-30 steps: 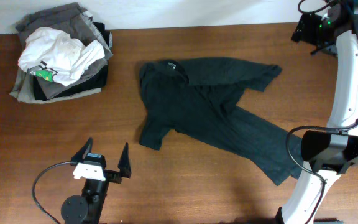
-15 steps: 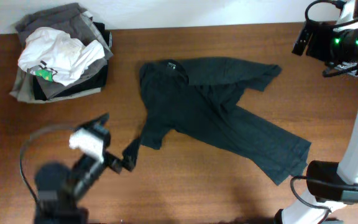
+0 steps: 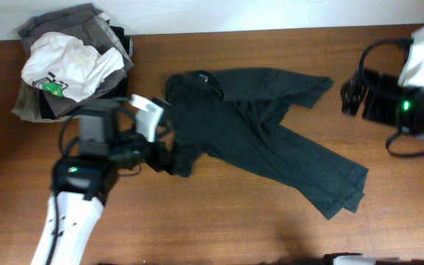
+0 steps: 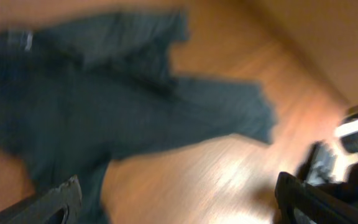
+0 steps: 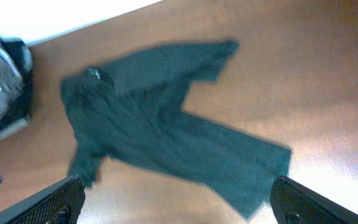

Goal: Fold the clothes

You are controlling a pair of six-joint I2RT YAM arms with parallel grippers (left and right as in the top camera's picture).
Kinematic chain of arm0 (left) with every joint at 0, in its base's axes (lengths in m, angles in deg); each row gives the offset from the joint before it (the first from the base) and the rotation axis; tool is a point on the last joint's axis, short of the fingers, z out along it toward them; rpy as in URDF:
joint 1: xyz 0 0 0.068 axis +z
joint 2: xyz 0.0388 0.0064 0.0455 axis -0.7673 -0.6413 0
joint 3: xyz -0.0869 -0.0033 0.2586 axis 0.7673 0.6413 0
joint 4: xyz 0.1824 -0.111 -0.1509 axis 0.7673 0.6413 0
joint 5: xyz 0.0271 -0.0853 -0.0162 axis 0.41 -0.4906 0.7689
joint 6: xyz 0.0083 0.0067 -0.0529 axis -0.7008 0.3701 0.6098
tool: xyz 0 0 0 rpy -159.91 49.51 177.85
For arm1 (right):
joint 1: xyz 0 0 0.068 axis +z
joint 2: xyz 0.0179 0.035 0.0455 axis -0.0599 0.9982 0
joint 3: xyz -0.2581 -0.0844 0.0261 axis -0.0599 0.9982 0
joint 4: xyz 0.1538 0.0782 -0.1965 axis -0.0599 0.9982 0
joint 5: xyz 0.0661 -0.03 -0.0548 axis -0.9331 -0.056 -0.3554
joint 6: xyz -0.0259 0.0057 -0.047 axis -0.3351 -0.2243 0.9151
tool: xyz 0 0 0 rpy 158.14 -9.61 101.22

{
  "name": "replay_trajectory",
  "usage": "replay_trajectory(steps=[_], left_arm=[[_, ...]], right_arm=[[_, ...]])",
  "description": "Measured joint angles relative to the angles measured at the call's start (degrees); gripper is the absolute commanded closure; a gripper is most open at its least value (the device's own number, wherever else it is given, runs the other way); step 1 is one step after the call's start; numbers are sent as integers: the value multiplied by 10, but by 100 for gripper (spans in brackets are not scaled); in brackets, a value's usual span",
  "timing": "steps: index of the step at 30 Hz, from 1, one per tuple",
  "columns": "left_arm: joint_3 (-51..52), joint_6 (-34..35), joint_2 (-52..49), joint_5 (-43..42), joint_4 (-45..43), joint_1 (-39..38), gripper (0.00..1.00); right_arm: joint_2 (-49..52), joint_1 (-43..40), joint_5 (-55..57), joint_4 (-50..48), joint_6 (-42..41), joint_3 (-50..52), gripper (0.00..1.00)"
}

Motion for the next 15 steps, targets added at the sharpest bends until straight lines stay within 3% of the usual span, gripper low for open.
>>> replay_trajectory(steps=[3,6,15], left_arm=[[-1,21,-30,127,40,-35,1],[-3,34,-82,194,44,-37,1],[-5,42,-232,242,62,-37,1]], right_arm=[[-22,0,2,1,0,86,1],[-20,0,2,1,0,141,1],[-19,0,4,1,-4,198,1]])
